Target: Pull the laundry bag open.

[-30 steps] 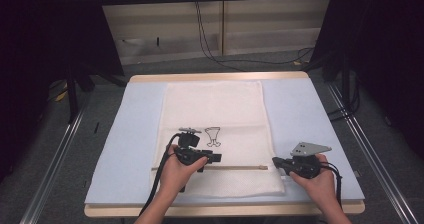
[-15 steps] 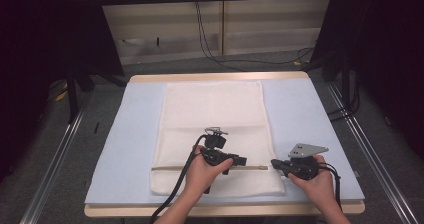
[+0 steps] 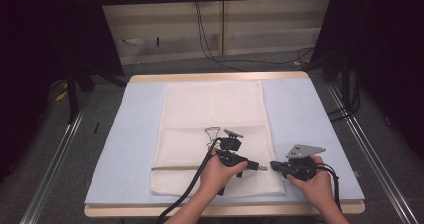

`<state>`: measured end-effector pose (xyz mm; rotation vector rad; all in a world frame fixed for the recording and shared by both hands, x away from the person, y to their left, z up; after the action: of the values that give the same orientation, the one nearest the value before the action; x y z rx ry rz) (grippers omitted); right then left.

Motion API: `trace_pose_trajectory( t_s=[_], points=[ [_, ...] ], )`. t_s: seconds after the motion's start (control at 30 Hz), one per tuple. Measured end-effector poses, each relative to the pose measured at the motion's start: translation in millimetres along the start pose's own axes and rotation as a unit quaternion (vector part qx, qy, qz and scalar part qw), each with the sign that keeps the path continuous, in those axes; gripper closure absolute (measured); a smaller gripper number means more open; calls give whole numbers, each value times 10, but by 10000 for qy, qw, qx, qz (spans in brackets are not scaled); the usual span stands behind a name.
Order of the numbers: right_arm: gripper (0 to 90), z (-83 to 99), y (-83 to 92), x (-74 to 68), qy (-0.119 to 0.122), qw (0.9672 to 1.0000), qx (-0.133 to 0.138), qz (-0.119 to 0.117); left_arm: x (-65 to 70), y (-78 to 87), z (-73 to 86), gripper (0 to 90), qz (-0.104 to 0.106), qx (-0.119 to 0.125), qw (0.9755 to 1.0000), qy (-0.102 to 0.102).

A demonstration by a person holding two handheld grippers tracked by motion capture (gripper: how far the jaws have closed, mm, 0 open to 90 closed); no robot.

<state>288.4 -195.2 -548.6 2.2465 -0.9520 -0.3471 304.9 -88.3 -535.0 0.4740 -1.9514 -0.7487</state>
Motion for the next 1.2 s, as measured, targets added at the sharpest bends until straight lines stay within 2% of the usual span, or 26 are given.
trace_pose_trajectory(
  t_s=[0.17,0.2,0.23,0.27,0.33,0.4,0.43,0.57,0.6,0.67,0.77,0.83,0.87,0.93,1.03,1.07,1.2],
  points=[
    [900,3,-2,3,-16,10000,-15,23,46,-87,-6,659,177,-49,9997,175],
    [900,3,-3,3,-26,10000,-8,23,42,-126,-13,673,202,-87,9992,329],
    [900,4,-3,3,-31,10000,-6,26,42,-126,-13,676,202,-87,9992,329],
    [900,4,-4,3,-37,10000,-1,28,59,-164,-23,673,244,-55,9986,466],
    [900,5,-4,3,-55,10000,-2,26,98,-193,-24,659,325,-48,9982,503],
    [900,5,-4,4,-59,10000,-1,22,113,-218,-25,656,299,-33,9979,574],
    [900,6,-4,3,-69,10000,-2,20,107,-235,-31,664,274,-5,9981,551],
    [900,6,-4,2,-80,10000,-2,20,147,-302,-40,698,377,22,9970,680],
    [900,6,-4,2,-78,10000,-3,24,143,-314,-39,708,292,33,9978,596],
    [900,5,-5,3,-64,10000,-4,34,145,-331,-41,757,235,31,9979,599],
    [900,5,-5,2,-60,10000,-6,44,154,-354,-46,782,293,19,9970,720],
    [900,5,-5,3,-60,10000,-7,38,126,-350,-44,792,260,-35,9973,681],
    [900,6,-5,4,-62,10000,-9,38,137,-355,-50,814,286,-13,9965,786],
    [900,6,-6,1,-84,10000,-6,26,111,-358,-51,854,253,-49,9963,816],
    [900,5,-7,0,-116,9999,-7,35,103,-353,-53,861,266,-118,9955,899],
    [900,5,-7,0,-123,9999,-11,37,113,-357,-58,863,257,-95,9948,985],
    [900,5,-7,0,-106,9999,-16,31,107,-350,-57,871,267,-170,9940,1048]
  ],
)
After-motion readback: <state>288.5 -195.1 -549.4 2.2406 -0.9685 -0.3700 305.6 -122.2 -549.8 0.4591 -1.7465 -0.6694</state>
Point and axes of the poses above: each handheld gripper's, and its own axes: y roughly backward along the jaws, z roughly out of its underside, x roughly to its right, the point moved 10 cm from there along -y, roughly forward along the jaws, and after that the axes turned 7 degrees about y, right-handed, at the moved point
